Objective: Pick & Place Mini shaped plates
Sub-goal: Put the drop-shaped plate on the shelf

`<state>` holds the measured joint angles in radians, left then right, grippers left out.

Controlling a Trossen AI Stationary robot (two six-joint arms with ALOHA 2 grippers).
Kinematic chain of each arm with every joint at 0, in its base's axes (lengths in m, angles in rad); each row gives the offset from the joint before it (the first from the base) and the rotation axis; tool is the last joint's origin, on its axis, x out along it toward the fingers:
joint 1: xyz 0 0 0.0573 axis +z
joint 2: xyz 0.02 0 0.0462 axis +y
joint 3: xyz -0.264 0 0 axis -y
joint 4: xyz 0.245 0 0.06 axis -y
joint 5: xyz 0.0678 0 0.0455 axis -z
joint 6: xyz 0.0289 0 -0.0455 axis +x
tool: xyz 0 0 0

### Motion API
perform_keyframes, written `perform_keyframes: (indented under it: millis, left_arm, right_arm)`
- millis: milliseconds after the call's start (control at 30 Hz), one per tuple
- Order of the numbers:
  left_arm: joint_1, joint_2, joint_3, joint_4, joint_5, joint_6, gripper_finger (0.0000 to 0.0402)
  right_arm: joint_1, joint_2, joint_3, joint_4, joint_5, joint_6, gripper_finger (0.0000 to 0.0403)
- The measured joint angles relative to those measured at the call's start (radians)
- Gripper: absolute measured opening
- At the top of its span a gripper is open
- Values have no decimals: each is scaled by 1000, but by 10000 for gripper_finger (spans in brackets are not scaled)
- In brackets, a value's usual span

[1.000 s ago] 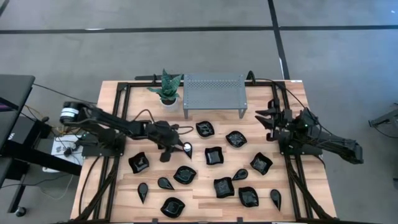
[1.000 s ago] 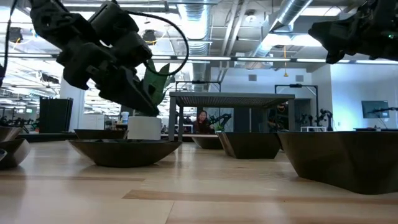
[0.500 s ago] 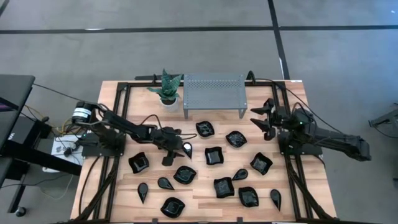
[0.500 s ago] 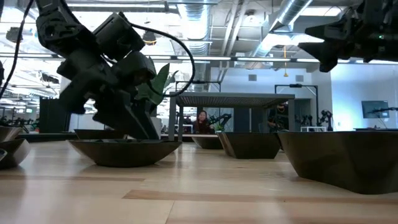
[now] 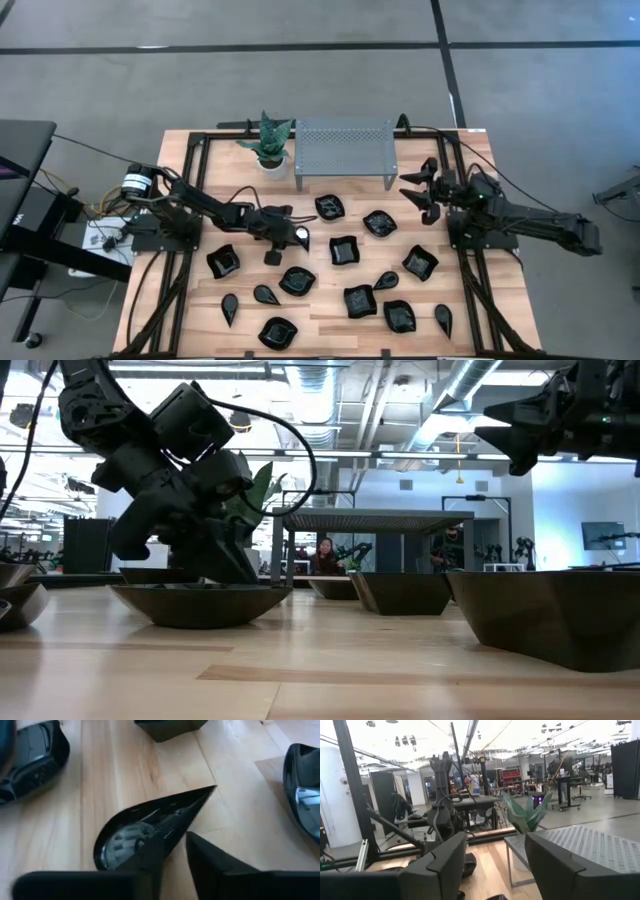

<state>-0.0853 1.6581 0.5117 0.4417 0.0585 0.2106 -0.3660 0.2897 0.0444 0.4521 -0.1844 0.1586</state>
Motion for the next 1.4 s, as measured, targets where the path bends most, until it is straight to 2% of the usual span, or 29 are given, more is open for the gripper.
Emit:
perform_keyframes:
  millis: [100, 300, 467, 667, 867, 967, 1100, 1400]
  left_arm:
    - [1, 0, 0, 8, -7, 1, 11]
    - [0, -2, 0, 23, -7, -4, 6]
    - [-20, -76, 37, 31, -9, 9, 4]
    - [-3, -217, 129, 6, -58, 170, 4]
    - [142, -277, 216, -21, -69, 348, 4]
    - [238, -256, 268, -15, -57, 373, 4]
    - [346, -183, 322, -15, -28, 310, 4]
    - [444, -51, 344, -9, -9, 308, 5]
  right_arm:
    - [0, 0, 0, 1, 0, 0, 194]
    - [0, 0, 0, 2, 0, 0, 186]
    - [0, 0, 0, 6, 0, 0, 182]
    - [-2, 0, 1, 8, 1, -8, 180]
    - [-2, 0, 1, 14, 2, -11, 179]
    - [-2, 0, 1, 16, 2, -11, 178]
    - [-1, 0, 1, 16, 2, -10, 178]
    - [0, 0, 1, -17, 2, -7, 175]
